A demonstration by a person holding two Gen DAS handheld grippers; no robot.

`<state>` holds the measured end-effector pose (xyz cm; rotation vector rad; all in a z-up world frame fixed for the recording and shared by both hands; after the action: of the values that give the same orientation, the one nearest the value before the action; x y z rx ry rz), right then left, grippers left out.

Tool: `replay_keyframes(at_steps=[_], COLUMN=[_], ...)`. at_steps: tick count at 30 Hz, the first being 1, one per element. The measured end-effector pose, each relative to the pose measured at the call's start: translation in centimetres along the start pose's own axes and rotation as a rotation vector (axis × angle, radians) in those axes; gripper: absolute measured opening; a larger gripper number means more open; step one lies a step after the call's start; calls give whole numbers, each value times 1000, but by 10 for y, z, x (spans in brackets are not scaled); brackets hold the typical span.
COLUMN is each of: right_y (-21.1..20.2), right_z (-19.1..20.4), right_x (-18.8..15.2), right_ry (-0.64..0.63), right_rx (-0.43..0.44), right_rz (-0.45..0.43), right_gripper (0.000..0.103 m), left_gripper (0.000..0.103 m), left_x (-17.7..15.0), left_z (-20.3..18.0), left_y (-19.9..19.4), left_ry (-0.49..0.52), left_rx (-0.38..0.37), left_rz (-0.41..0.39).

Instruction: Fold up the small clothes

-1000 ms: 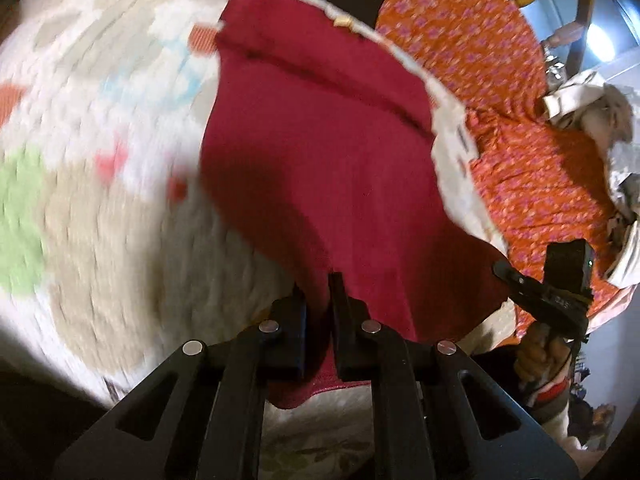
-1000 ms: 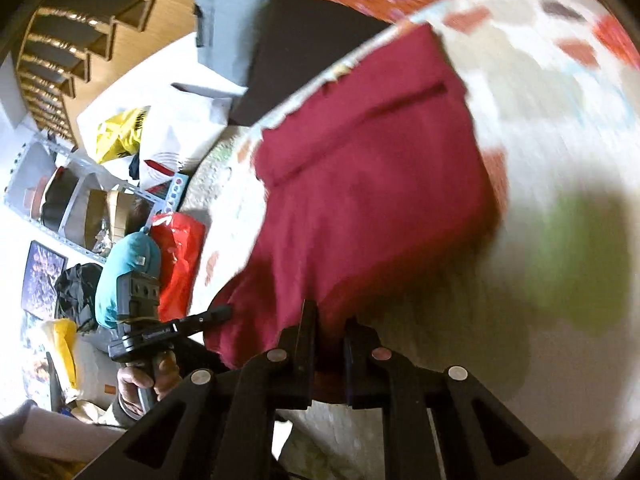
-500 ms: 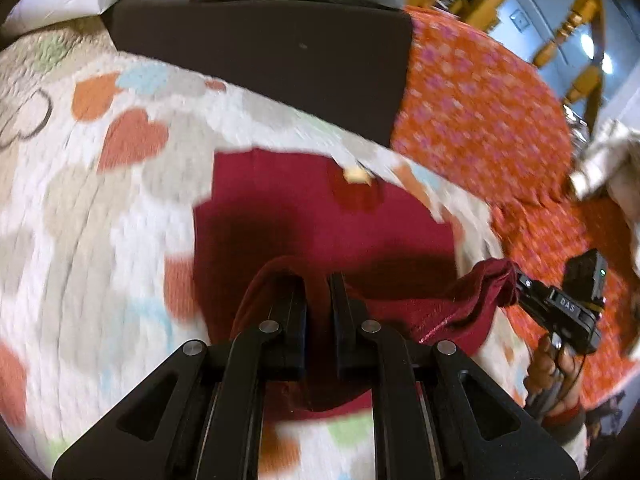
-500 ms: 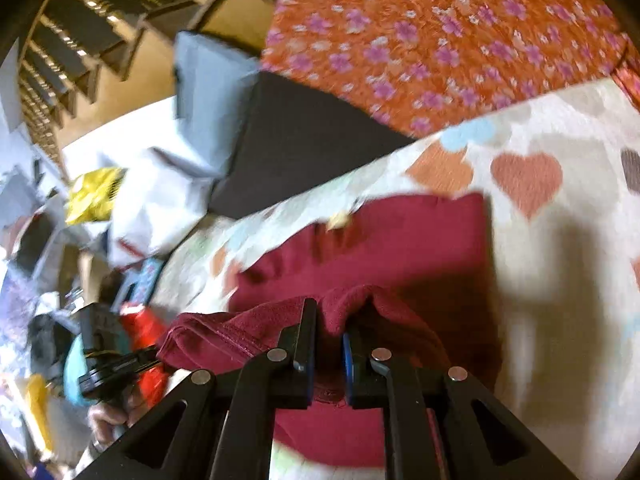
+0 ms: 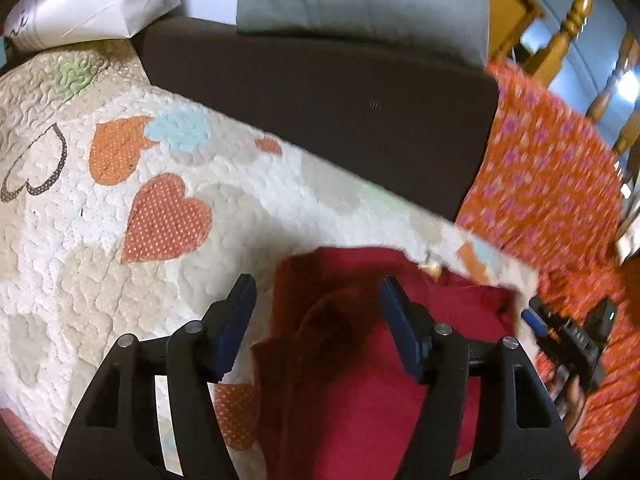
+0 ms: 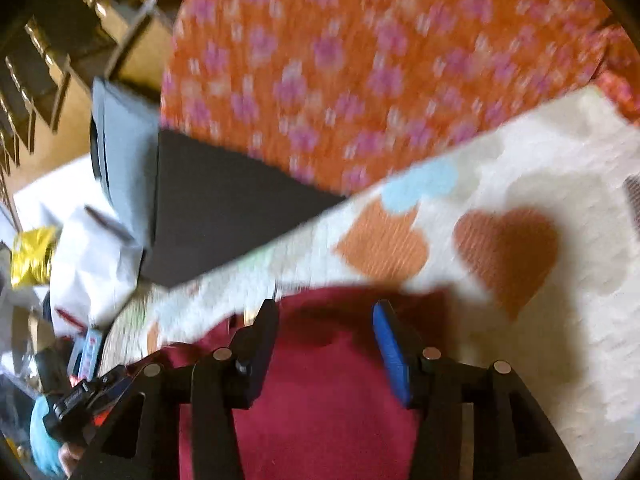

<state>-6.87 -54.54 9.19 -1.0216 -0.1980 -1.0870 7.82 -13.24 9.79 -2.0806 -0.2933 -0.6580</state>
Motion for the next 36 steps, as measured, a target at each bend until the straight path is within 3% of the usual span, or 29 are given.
replay_keyframes(at_steps=[3, 6, 8, 11, 13, 16, 18, 20, 23, 25, 26, 27, 29, 32, 36], right_y=[-10, 1, 18, 58, 82, 69, 47, 37, 54, 74, 81, 89, 90, 85, 97], right_z=[19, 42, 48, 32, 19, 23, 21, 14, 0, -1, 4, 12, 23, 17, -3], right_x=[-6, -26, -39, -43, -41, -33, -25, -16, -7, -8, -10, -12, -12, 0, -4], right_ry=[-75, -215, -292, -335, -353, -334, -291, -298, -304, -307, -329, -389, -472, -422, -349], right_rx=[59, 18, -53, -234, -289, -242, -181, -245, -303, -269, -251, -262, -311, -332, -333], right_rz=[38, 76, 103, 157, 200, 170, 100, 44, 87, 149, 166, 179, 145, 72, 129], right_gripper=[47, 46, 46, 46, 46, 46, 46, 46, 47, 47, 34, 8, 7, 7, 9], left_gripper=[64, 64, 64, 64, 66, 71, 71, 71, 71, 71, 71, 71, 71, 71, 71], left_x=[-5, -15, -26, -37, -45, -44, -42, -41, -42, -43, -42, -42, -41, -41, -41], left_z=[-9, -23, -29, -19, -6, 5, 5, 6, 8, 6, 5, 5, 5, 5, 4], left_y=[0, 13, 32, 60, 78, 80, 77, 76, 77, 77, 78, 78, 80, 85, 87], left_ry=[27, 84, 119, 151, 150, 95, 85, 83, 68, 67, 72, 77, 78, 84, 89], left_rx=[-14, 1, 45, 136, 198, 160, 150, 154, 151, 152, 154, 156, 155, 157, 160], left_rz=[12, 36, 80, 135, 183, 194, 190, 179, 182, 180, 178, 175, 170, 168, 161])
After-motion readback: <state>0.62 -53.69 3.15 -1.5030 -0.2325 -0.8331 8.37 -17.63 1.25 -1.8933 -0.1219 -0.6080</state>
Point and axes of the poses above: each gripper's, at about its wrist camera, not at the fingertips, and y roughly the way its jaws point, z to its left, x to its top, the point moved 3 cm from there along y, roughly the way its jaws point
